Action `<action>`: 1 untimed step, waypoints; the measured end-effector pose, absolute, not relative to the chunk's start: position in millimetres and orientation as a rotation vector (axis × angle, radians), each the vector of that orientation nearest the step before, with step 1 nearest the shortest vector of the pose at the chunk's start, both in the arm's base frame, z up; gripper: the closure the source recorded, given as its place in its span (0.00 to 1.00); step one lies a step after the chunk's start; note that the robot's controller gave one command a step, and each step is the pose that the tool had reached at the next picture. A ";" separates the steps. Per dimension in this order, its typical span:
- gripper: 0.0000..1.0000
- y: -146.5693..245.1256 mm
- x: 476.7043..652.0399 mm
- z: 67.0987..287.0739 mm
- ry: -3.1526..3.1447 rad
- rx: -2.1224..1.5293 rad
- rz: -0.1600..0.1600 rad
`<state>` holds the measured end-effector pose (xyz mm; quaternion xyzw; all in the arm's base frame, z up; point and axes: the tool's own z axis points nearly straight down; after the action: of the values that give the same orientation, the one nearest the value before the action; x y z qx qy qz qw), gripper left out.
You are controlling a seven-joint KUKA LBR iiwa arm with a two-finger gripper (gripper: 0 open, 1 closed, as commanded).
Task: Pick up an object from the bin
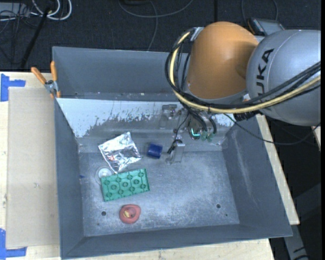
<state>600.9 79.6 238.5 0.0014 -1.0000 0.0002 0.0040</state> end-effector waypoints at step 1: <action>0.00 155.9 540.1 159.2 -3.120 -0.301 0.000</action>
Offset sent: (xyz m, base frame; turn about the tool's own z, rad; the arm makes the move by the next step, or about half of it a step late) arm -0.0589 0.0741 -0.0769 0.1994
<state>540.1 155.9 159.2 -0.0961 -0.9954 0.0001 0.0036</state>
